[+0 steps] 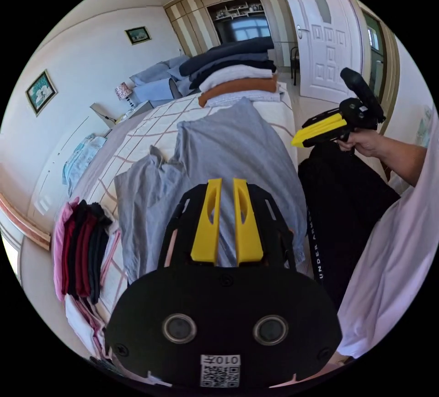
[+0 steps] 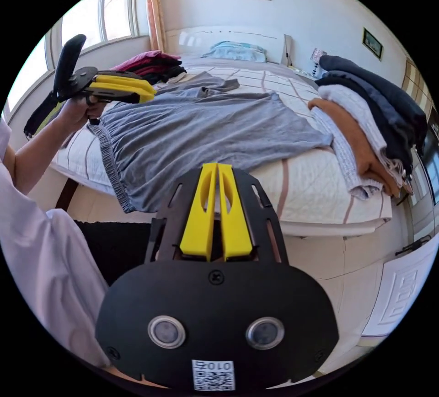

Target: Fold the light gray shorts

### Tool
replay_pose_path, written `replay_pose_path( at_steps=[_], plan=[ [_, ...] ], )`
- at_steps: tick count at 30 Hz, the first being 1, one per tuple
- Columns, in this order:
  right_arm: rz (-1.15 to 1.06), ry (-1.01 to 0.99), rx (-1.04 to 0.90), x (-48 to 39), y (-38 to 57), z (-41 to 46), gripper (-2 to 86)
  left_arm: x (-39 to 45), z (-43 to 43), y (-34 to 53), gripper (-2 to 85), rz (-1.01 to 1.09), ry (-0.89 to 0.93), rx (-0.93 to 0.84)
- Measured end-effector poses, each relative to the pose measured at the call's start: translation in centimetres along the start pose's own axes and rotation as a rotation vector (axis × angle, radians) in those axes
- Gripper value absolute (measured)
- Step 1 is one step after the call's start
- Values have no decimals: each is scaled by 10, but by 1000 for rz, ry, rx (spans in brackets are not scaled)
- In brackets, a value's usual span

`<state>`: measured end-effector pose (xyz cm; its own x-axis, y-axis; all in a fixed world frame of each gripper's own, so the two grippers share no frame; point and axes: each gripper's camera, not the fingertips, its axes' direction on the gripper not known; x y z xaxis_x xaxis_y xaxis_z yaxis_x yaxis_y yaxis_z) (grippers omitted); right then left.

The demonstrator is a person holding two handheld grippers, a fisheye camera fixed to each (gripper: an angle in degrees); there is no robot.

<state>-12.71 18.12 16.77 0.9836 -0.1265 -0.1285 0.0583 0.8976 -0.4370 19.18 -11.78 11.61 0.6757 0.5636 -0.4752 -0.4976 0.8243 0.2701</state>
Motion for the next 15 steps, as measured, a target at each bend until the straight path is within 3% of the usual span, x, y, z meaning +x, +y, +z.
replay_pose_path(
  at_steps=[5,9,12,15],
  plan=[
    [3,-38,-100,-13,-18,43,46,-11,27,52,72,-73,69,-154],
    [17,-73,-145,-13,-22,41,48,-38,4,72,76,-170,151,-83],
    [12,-29,-105,-29,-12,7,63,-68,-49,105,84,-310,54,-18],
    [-20,3,-87,-58,8,-10,75,-110,-94,163,95,-530,-126,-68]
  ],
)
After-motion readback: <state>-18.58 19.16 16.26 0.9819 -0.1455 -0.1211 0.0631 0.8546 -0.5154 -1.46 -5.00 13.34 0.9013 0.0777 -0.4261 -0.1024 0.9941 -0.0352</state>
